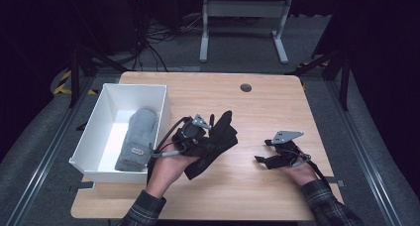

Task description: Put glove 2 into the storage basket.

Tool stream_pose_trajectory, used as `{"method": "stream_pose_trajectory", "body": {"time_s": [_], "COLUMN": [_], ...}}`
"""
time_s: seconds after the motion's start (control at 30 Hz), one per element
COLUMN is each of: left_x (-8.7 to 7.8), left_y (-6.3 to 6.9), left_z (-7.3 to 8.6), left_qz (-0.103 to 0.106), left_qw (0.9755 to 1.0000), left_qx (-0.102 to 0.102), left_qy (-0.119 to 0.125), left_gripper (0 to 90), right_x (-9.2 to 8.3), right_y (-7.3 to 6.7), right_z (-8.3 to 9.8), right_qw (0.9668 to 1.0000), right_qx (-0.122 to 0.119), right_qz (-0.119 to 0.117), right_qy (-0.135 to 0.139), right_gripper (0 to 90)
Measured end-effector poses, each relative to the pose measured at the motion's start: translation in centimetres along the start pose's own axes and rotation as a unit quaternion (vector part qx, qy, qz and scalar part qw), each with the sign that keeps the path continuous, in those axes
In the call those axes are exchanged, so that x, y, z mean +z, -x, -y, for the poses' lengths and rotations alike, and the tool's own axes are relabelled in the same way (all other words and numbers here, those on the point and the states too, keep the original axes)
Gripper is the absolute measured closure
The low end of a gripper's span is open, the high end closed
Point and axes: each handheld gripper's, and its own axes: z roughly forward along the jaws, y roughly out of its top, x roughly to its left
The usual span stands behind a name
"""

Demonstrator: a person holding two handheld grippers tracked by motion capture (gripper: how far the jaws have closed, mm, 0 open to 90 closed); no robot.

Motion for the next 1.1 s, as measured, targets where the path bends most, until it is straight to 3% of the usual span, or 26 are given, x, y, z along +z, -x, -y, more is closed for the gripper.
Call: {"method": "stream_pose_trajectory", "body": {"time_s": [0.4, 0.77, 0.97, 1.1], "left_x": [-4.4, -7.6, -9.2, -10.2], "left_y": [-3.3, -6.1, -8.0, -9.6], "left_z": [-1.0, -0.4, 0.6, 2.0], "left_qz": [-0.041, -0.081, -0.107, -0.128], "left_qw": [0.9988, 0.9945, 0.99, 0.9847], "left_qx": [-0.019, -0.054, -0.082, -0.11], "left_qy": [0.021, 0.039, 0.041, 0.042], "left_gripper": [68.4, 68.3, 68.3, 68.3], "right_x": [0.1, 0.1, 0.1, 0.1], "right_y": [0.0, 0.0, 0.0, 0.0], "right_z": [0.1, 0.1, 0.1, 0.1], "right_qw": [1.0, 1.0, 1.0, 1.0], "right_qx": [-0.002, -0.002, -0.001, -0.001], "right_qz": [0.0, 0.0, 0.0, 0.0], "right_qy": [0.008, 0.008, 0.008, 0.008], "right_gripper": [21.1, 20.9, 20.9, 20.9]}}
